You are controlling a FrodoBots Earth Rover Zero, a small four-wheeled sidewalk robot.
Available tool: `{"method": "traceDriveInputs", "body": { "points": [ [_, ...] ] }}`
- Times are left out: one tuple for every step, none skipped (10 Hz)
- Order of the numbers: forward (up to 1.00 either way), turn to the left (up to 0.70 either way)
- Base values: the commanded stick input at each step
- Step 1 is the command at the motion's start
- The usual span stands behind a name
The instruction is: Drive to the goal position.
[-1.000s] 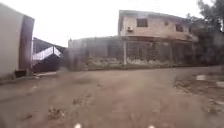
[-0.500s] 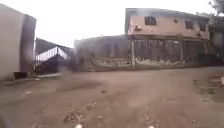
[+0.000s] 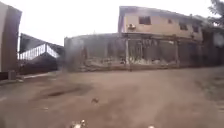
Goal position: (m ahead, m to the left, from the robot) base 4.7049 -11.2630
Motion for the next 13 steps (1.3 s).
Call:
{"method": "traceDriveInputs", "body": {
  "points": [
    [1.0, -0.33],
    [1.0, 0.07],
    [1.0, 0.07],
    [1.0, 0.07],
    [1.0, 0.07],
    [1.0, 0.07],
    [1.0, 0.07],
    [1.0, -0.19],
    [1.0, -0.28],
    [1.0, -0.33],
    [1.0, -0.33],
    [1.0, -0.33],
    [1.0, -0.33]
  ]
}}
